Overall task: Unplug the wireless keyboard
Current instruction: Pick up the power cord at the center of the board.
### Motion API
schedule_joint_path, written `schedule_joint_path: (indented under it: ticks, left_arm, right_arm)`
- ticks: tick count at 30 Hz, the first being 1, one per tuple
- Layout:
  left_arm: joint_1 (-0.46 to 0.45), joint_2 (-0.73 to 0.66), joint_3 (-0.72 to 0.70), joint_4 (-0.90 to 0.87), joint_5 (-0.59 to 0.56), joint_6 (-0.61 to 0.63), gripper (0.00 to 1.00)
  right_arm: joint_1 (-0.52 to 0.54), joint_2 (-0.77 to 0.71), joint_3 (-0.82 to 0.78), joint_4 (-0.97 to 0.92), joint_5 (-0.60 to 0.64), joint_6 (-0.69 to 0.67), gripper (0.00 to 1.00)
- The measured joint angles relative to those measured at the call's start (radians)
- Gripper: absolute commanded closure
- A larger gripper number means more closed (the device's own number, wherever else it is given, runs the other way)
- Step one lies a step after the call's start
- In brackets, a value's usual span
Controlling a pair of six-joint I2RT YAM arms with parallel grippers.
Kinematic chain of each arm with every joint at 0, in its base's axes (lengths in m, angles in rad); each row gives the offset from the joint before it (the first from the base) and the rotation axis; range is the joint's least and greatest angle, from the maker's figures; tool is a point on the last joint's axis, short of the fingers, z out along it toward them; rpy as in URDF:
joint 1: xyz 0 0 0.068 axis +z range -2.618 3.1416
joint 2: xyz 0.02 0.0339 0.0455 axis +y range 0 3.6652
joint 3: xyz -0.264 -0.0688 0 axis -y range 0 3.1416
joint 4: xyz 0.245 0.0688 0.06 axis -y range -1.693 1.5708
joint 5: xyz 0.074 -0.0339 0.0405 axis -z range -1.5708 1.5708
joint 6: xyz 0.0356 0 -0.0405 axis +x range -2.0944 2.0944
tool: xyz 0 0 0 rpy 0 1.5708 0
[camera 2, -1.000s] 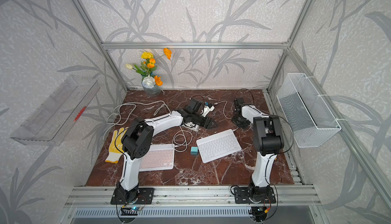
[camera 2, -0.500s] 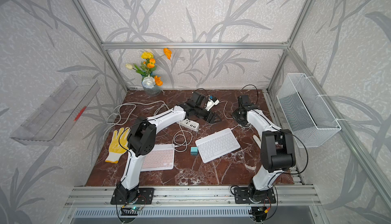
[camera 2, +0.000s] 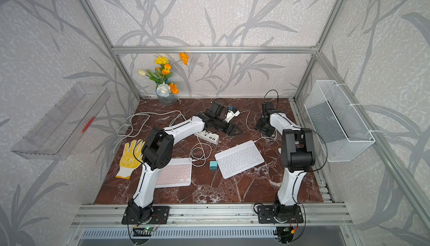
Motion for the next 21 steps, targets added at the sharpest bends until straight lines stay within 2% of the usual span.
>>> schedule_joint_path:
  ticks: [3, 7, 10, 13, 14, 16, 21]
  left_arm:
    - [0.0, 0.0, -0.006, 0.003, 0.001, -0.005, 0.23]
    - [0.001, 0.0, -0.006, 0.005, 0.002, -0.008, 0.23]
    - [0.001, 0.0, -0.006, 0.005, 0.002, -0.009, 0.23]
    - [0.001, 0.0, -0.006, 0.005, 0.002, -0.016, 0.23]
    - [0.001, 0.0, -0.006, 0.005, 0.002, -0.017, 0.23]
    - [0.001, 0.0, -0.006, 0.005, 0.001, -0.021, 0.23]
    - [0.001, 0.0, -0.006, 0.001, 0.002, -0.021, 0.23]
  right_arm:
    - [0.009, 0.049, 0.029, -0.017, 0.011, -0.059, 0.45]
    - [0.017, 0.108, 0.062, -0.033, 0.032, -0.126, 0.56]
    - [0.021, 0.126, 0.08, -0.057, 0.053, -0.162, 0.72]
    - [0.023, 0.135, 0.091, -0.076, 0.06, -0.195, 0.93]
    - [0.023, 0.135, 0.092, -0.077, 0.056, -0.203, 0.95]
    - [0.025, 0.134, 0.092, -0.079, 0.054, -0.213, 1.0]
    - [0.039, 0.085, 0.059, -0.072, 0.043, -0.238, 1.0]
